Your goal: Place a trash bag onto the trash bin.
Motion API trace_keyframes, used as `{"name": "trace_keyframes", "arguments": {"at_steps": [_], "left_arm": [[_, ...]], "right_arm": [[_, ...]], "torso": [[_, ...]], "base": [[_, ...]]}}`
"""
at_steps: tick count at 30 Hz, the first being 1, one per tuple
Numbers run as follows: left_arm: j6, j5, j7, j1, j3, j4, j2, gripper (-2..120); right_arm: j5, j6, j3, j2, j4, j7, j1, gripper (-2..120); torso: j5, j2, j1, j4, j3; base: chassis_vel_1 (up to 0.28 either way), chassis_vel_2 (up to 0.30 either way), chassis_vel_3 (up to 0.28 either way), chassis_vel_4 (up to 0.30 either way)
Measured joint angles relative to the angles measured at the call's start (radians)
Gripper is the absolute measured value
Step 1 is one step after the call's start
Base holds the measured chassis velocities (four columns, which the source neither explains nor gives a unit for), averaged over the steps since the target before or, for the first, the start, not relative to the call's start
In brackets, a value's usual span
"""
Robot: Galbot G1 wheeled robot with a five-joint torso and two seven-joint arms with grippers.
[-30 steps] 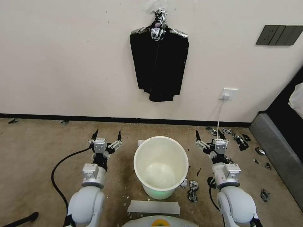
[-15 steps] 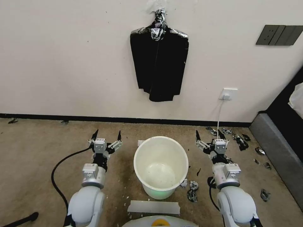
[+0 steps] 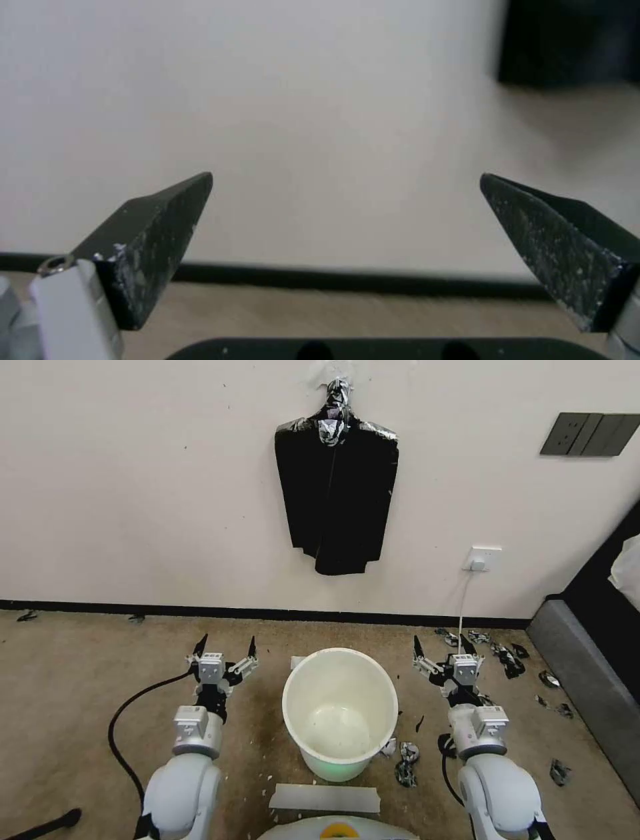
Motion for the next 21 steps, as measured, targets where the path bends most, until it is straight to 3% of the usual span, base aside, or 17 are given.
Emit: {"name": "trace_keyframes", "arguments": {"at_steps": [2,5,13,19,21], "left_arm": [[-0.020,-0.056,-0.023,0.041,-0.048,-0.050,0.022,100],[-0.012,-0.101,-0.008,0.049,-0.038,-0.053,0.030,100],[0.005,-0.151,0.002,0.064,0.014,-0.047,0.038,100],[0.004,-0.183,0.007,0.073,0.030,-0.067,0.075,100],[0.004,-0.184,0.018,0.083,0.026,-0.080,0.091,100]], "right_arm": [[0.036,-0.045,-0.095,-0.090,0.041,0.074,0.062,100],[0.066,-0.073,-0.127,-0.119,0.049,0.094,0.083,100],[0.136,-0.102,-0.160,-0.146,0.054,0.100,0.141,100],[0.333,-0.055,-0.209,-0.185,0.052,0.112,0.281,100],[0.462,-0.049,-0.259,-0.226,0.041,0.128,0.423,100]], "torso": [[-0.0002,0.000,0.000,0.0018,0.000],[-0.0008,0.000,0.000,0.0001,0.000],[-0.0007,0.000,0.000,-0.0001,0.000],[-0.0002,0.000,0.000,0.0000,0.000],[-0.0005,0.000,0.000,0.0001,0.000]], "base": [[0.000,0.000,0.000,0.000],[0.000,0.000,0.000,0.000],[0.000,0.000,0.000,0.000],[0.000,0.000,0.000,0.000],[0.000,0.000,0.000,0.000]]}}
